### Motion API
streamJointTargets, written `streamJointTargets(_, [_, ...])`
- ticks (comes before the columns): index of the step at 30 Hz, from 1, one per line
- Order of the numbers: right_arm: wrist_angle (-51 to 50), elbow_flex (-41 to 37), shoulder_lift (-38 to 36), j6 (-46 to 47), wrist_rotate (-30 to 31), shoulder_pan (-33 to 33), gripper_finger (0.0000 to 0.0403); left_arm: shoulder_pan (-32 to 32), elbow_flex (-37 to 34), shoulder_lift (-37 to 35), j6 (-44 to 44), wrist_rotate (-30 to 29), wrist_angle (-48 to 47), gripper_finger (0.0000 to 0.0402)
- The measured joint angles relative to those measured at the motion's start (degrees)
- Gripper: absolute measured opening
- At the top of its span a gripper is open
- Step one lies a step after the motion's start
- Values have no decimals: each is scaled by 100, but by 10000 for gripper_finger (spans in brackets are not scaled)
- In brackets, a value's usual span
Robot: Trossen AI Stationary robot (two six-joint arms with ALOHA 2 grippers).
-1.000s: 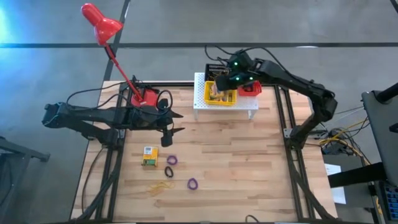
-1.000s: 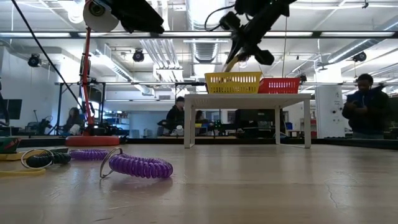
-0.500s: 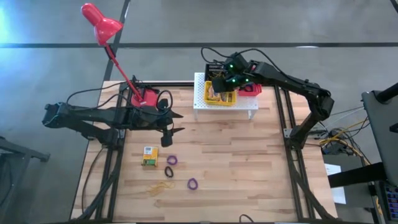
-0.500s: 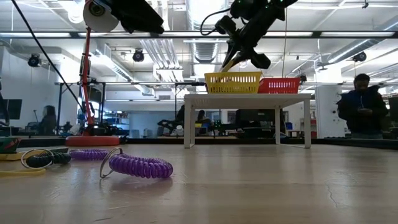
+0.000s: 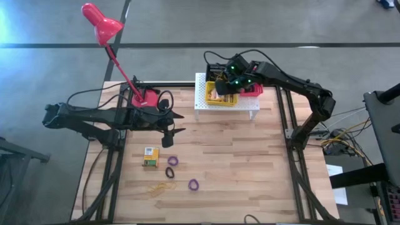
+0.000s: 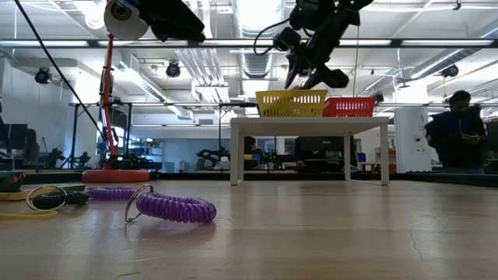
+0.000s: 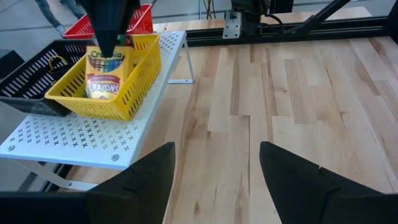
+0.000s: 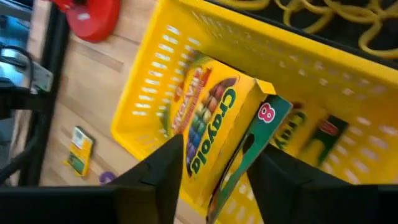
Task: Pick & Place Office Desk Supplies
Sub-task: Put the yellow crayon box in the yellow bin on the shelf, then put the purple spring keychain in the red bin on the shelf
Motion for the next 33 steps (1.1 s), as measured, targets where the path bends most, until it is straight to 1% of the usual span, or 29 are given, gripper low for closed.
streamJointTargets(2, [-185, 50, 0, -10, 3, -38, 172, 0, 0, 0, 0, 1, 0, 235])
streamJointTargets(5, [-382, 107, -7, -5, 5, -95, 182, 0, 0, 0, 0, 1, 0, 235])
streamJointTargets(8, [-617, 219, -7, -9, 48, -143, 183, 0, 0, 0, -2, -1, -2, 235])
streamJointTargets(11, [-1071, 477, -18, -38, 118, -205, 178, 0, 0, 0, -15, 1, -39, 235])
streamJointTargets(13, [-1476, 741, -30, -82, 195, -230, 173, 0, 0, 0, -15, -1, -92, 235])
streamJointTargets(16, [-1980, 1348, -111, -146, 494, -230, 169, 0, 0, 0, -15, -1, -194, 235])
streamJointTargets(19, [-2160, 1979, -275, -184, 794, -153, 169, 0, 0, 0, -55, 0, -242, 236])
streamJointTargets(23, [-2081, 2557, -465, -440, 1558, 333, 169, 0, 0, 0, -184, -1, -258, 236])
streamJointTargets(26, [-2079, 2687, -527, -790, 2433, 988, 169, 0, 0, 0, -295, -3, -258, 235])
streamJointTargets(30, [-2064, 2442, -522, -872, 3837, 2032, 169, 4, 0, 0, -297, -1, -258, 236])
streamJointTargets(33, [-1823, 1948, -460, -752, 4748, 2824, 169, 4, 0, 0, -299, -1, -269, 236])
